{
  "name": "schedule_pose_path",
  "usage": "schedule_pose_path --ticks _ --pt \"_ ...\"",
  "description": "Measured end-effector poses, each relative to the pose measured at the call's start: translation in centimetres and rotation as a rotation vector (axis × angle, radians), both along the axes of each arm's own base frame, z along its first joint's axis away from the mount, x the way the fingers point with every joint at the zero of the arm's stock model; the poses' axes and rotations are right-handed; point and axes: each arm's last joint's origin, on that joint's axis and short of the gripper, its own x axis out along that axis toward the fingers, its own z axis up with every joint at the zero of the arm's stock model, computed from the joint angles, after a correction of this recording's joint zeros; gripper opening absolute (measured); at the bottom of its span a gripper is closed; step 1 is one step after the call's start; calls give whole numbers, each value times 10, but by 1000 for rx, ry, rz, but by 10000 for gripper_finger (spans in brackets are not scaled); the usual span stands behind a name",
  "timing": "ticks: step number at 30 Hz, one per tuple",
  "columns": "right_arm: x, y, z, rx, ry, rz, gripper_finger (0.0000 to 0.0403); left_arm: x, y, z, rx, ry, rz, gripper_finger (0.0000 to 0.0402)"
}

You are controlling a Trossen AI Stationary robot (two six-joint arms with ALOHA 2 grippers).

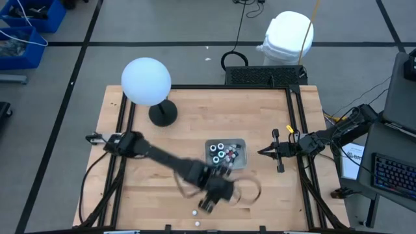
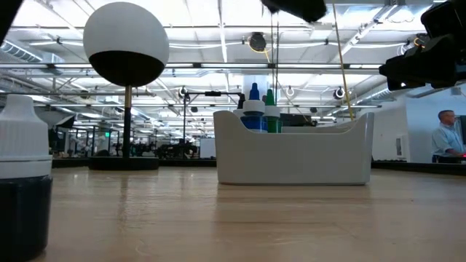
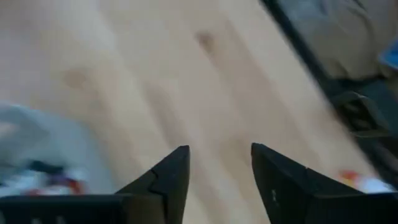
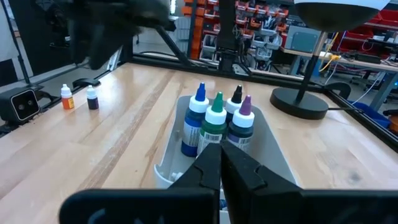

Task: Pick & Place food coloring
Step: Put the small dark purple food coloring bottle into the gray bin, then put the small orange food coloring bottle into the gray bin

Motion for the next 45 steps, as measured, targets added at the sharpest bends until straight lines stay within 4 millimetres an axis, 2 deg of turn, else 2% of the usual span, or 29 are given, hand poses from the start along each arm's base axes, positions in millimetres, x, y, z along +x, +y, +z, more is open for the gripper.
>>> schedule_pose_path --ticks 4,8,12,16,22,26,29,33,36,40,45 --pt "0 0 0 6 -3 -1 0 -25 -35 -14 -10 125 46 197" --pt "0 0 0 10 -4 -1 0 -42 -59 -27 -25 178 79 207" --pt "0 0 0 10 -4 -1 0 -59 -72 -49 7 241 70 209" --pt "0 0 1 10 -4 -1 0 -70 -75 -68 44 300 77 209" --pt "0 0 0 10 -4 -2 0 -72 -70 -71 137 271 157 209" --pt "0 0 1 10 -5 -2 0 -73 -68 -63 127 255 136 209" --pt "0 0 1 10 -5 -3 0 -81 -68 -54 130 280 96 209" --pt "0 0 1 14 -12 -2 0 -106 -60 -42 240 269 150 209" --pt "0 0 1 14 -11 -2 0 -125 -48 -40 183 181 228 201" --pt "0 0 2 17 -16 -2 0 -155 -33 -50 58 -33 259 174" --pt "2 1 8 64 -74 -3 0 -193 -6 -79 -48 -309 324 129"
